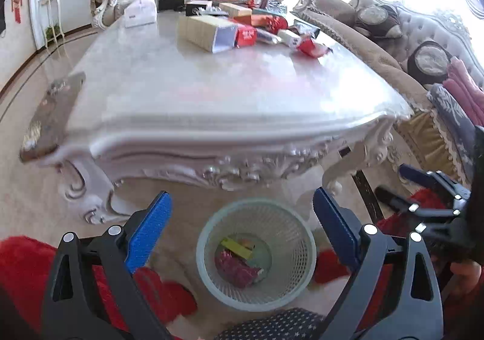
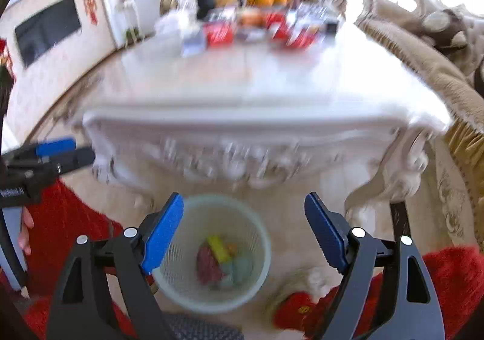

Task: Collect trash
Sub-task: 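Drop the pink box into the wastebasket with left tool while right tool drops the yellow-green box, then grasp the cream box with left tool while right tool grasps the red-white bread packet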

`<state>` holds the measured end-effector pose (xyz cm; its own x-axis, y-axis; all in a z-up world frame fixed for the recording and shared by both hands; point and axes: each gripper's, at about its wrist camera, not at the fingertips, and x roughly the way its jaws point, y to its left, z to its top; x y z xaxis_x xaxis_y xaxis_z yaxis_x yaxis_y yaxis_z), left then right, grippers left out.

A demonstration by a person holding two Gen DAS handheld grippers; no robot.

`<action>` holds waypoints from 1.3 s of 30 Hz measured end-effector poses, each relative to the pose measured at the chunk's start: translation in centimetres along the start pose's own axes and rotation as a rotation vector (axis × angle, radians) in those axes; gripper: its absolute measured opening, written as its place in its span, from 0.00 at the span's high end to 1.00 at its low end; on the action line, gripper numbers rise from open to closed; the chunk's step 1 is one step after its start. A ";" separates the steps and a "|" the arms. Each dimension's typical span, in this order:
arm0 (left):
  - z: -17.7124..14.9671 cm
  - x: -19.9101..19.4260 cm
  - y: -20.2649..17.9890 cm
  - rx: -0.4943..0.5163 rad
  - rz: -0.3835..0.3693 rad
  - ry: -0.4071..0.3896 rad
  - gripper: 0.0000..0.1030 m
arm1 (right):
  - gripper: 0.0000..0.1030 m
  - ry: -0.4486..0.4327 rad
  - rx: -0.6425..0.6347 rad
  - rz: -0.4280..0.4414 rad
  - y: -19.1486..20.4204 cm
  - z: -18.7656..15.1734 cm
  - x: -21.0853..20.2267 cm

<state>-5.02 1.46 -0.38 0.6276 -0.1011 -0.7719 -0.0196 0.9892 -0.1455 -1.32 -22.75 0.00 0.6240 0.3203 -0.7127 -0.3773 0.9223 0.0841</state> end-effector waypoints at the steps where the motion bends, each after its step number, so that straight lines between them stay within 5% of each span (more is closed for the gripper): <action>1: 1.0 0.1 0.1 -0.007 0.010 -0.003 0.11 | 0.24 -0.021 0.015 -0.004 -0.6 0.9 0.1; 10: 13.5 3.7 3.3 -0.190 0.085 -0.119 0.11 | 0.24 -0.124 0.041 -0.071 -4.8 9.7 3.9; 19: 21.8 10.8 3.2 -0.279 0.136 -0.095 0.11 | 0.24 -0.116 -0.003 -0.094 -6.4 16.4 9.3; 26: 23.5 15.8 4.4 -0.332 0.151 -0.032 0.11 | 0.24 -0.097 -0.074 -0.088 -6.7 19.2 12.9; 39: 23.5 16.2 7.6 -0.269 0.190 -0.024 0.11 | 0.24 -0.008 -0.085 -0.061 -7.4 19.7 16.3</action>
<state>23.34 9.87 0.53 0.6113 0.0883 -0.7865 -0.3408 0.9262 -0.1610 25.13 -20.13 1.45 0.6526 0.2665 -0.7093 -0.3950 0.9185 -0.0184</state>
